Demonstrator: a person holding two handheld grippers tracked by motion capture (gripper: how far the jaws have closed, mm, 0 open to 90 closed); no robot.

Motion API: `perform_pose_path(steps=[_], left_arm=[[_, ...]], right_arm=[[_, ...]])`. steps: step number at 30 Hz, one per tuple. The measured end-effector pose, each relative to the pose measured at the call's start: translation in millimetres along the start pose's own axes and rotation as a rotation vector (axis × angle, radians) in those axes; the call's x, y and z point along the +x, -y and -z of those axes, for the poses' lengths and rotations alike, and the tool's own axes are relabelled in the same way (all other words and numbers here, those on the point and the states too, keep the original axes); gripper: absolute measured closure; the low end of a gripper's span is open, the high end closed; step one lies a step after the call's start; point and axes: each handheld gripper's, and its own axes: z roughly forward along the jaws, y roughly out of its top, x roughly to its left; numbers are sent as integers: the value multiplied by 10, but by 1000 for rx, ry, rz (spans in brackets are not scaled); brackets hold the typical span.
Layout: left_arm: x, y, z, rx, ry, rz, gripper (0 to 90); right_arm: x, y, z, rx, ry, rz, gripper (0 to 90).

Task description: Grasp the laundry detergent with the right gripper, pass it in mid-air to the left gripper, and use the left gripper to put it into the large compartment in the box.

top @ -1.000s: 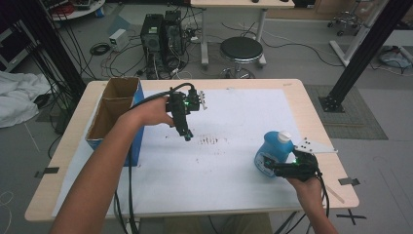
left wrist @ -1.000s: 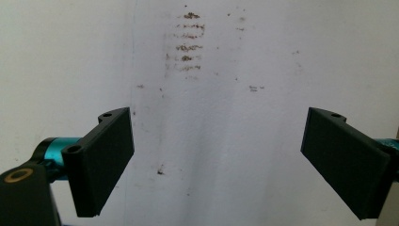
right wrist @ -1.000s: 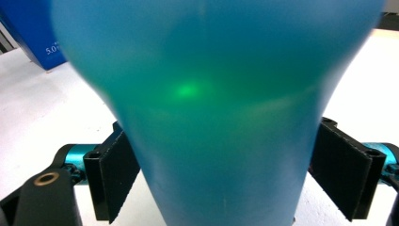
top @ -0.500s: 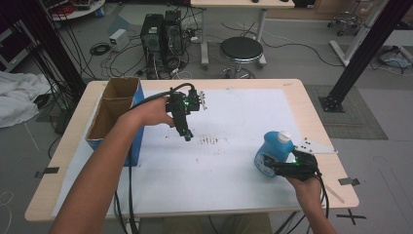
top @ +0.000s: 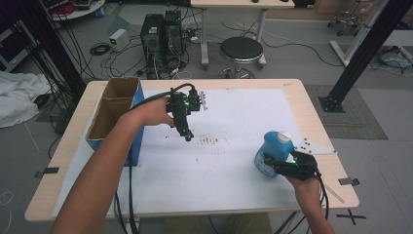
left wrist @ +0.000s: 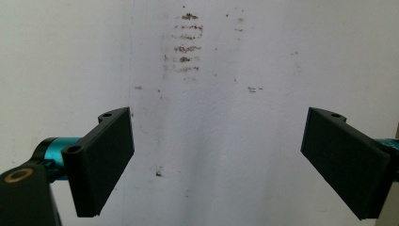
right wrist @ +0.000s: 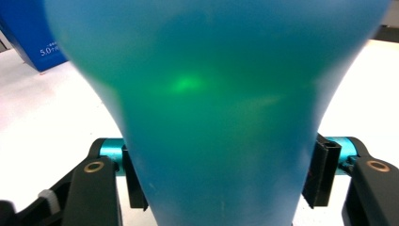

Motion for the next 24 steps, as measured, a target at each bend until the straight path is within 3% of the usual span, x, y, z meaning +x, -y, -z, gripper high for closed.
perform_pose_path(steps=[11,18,24], left_arm=[[3,10,-6,-1,1,1,100],[-2,15,-8,-2,-2,2,100],[-32,21,37,-14,-10,7,99]], right_arm=[[27,7,8,-16,6,35,425],[66,4,15,-20,37,73,451],[55,-61,51,-5,14,77,455]])
